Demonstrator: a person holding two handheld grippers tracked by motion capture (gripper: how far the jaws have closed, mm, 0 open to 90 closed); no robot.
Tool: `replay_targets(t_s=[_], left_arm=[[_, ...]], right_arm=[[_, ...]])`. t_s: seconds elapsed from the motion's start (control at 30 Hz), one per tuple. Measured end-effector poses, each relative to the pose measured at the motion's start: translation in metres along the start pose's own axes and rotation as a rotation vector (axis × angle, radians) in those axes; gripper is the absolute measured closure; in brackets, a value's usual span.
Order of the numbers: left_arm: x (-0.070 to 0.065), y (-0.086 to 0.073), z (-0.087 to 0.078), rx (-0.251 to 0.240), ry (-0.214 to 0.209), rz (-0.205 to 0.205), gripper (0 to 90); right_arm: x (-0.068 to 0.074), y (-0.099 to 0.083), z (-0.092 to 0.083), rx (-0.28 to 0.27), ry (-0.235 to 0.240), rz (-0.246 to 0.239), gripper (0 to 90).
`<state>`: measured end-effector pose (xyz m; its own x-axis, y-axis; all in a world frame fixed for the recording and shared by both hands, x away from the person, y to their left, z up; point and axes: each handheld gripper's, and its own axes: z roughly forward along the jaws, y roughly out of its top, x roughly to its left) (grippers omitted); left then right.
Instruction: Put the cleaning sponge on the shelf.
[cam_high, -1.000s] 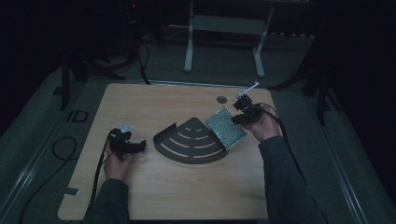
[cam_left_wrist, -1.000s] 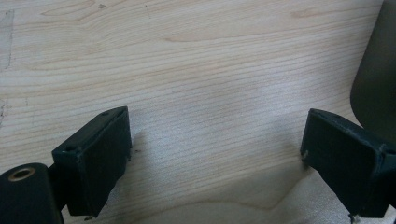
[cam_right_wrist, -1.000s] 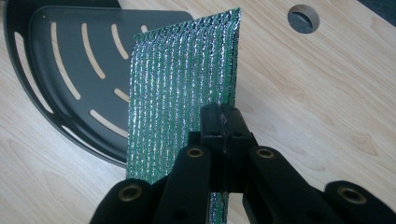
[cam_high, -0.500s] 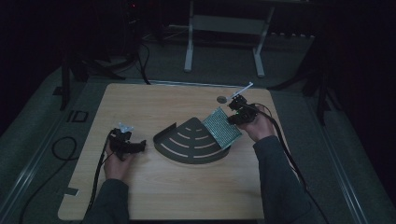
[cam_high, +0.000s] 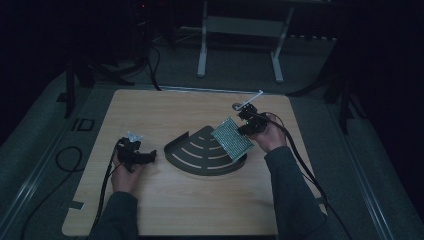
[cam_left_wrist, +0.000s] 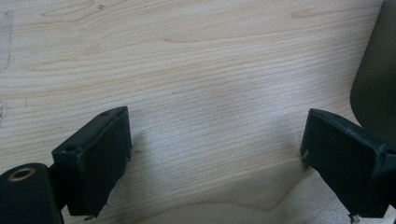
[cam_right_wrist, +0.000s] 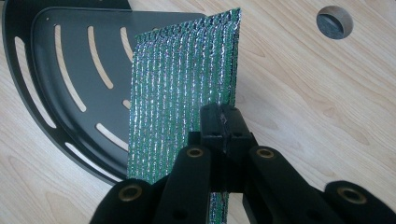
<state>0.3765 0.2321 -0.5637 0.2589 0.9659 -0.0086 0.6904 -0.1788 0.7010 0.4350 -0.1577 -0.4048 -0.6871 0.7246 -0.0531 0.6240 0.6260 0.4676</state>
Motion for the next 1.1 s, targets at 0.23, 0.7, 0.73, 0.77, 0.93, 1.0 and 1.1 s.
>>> replay_targets(t_s=[0.23, 0.7, 0.73, 0.77, 0.93, 1.0, 1.1], left_arm=[[0.0, 0.0, 0.0, -0.001, -0.001, 0.0, 9.3], [0.0, 0.0, 0.0, 0.0, 0.0, 0.0, 9.3], [0.0, 0.0, 0.0, 0.0, -0.001, 0.0, 9.3], [0.0, 0.0, 0.0, 0.0, -0.001, 0.0, 9.3], [0.0, 0.0, 0.0, 0.0, -0.001, 0.0, 9.3], [0.0, 0.0, 0.0, 0.0, -0.001, 0.0, 9.3], [0.0, 0.001, 0.0, 0.0, -0.001, 0.0, 9.3]], right_arm=[[0.002, 0.001, 0.005, 0.003, 0.005, 0.0, 90.0], [0.007, 0.003, 0.015, 0.014, 0.011, -0.006, 90.0], [0.007, 0.003, 0.015, 0.014, 0.011, -0.006, 90.0], [0.009, 0.003, 0.017, 0.017, 0.013, -0.004, 90.0], [0.011, 0.003, 0.022, 0.023, 0.014, -0.013, 90.0], [0.011, 0.003, 0.024, 0.026, 0.017, -0.012, 90.0], [0.012, 0.003, 0.027, 0.031, 0.019, -0.014, 90.0]])
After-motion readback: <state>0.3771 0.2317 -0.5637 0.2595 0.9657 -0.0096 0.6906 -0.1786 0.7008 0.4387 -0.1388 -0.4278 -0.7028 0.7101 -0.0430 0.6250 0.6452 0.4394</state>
